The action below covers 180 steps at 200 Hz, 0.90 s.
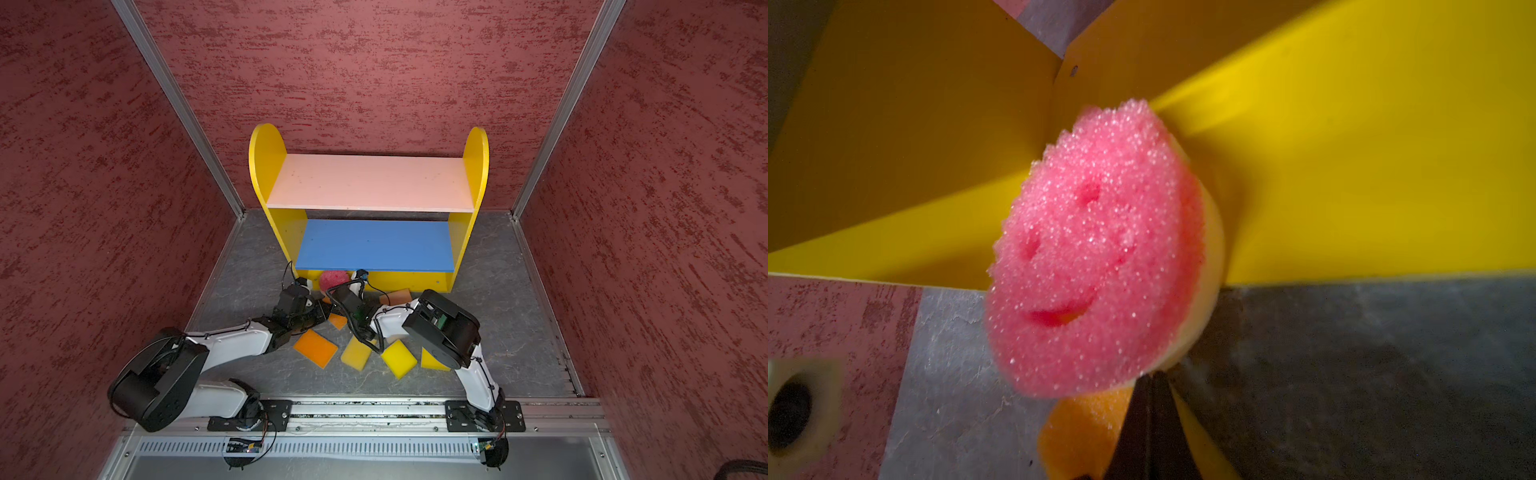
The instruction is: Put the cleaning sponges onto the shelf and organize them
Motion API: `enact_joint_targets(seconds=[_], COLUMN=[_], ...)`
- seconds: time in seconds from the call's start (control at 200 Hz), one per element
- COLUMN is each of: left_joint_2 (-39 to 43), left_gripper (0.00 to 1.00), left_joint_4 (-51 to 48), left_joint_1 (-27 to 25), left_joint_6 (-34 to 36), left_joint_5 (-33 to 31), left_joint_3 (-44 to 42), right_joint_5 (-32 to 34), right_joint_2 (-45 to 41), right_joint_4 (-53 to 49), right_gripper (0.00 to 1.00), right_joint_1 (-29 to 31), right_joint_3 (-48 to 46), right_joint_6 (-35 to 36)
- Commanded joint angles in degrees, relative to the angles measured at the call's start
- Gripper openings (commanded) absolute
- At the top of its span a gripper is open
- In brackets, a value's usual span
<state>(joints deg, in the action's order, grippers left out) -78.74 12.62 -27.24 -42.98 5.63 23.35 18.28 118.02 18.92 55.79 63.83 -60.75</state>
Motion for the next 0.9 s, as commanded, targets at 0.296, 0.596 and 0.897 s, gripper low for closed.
enact_joint_targets(seconds=[0.296, 0.596, 0.897], left_joint_2=[7.48, 13.86, 10.43], left_gripper=[0.24, 0.34, 0.12], left_joint_4=[-9.20, -13.95, -16.39], left_joint_1=[-1.30, -0.44, 1.76], left_joint_6=[0.65, 1.76, 3.87], left_joint_5=[-0.09, -2.38, -5.11], left_joint_3=[-0.12, 2.25, 5.81], right_joint_5=[-4.32, -11.06, -15.60], right_joint_2=[-3.75, -8.37, -5.14], right_joint_4=[2.42, -11.74, -6.02], right_gripper=[0.00, 0.00, 0.00], right_joint_1=[-1.73, -3.15, -3.07], right_joint_3=[-2.48, 1.05, -2.31], right_joint_6=[2.11, 12.83, 9.23])
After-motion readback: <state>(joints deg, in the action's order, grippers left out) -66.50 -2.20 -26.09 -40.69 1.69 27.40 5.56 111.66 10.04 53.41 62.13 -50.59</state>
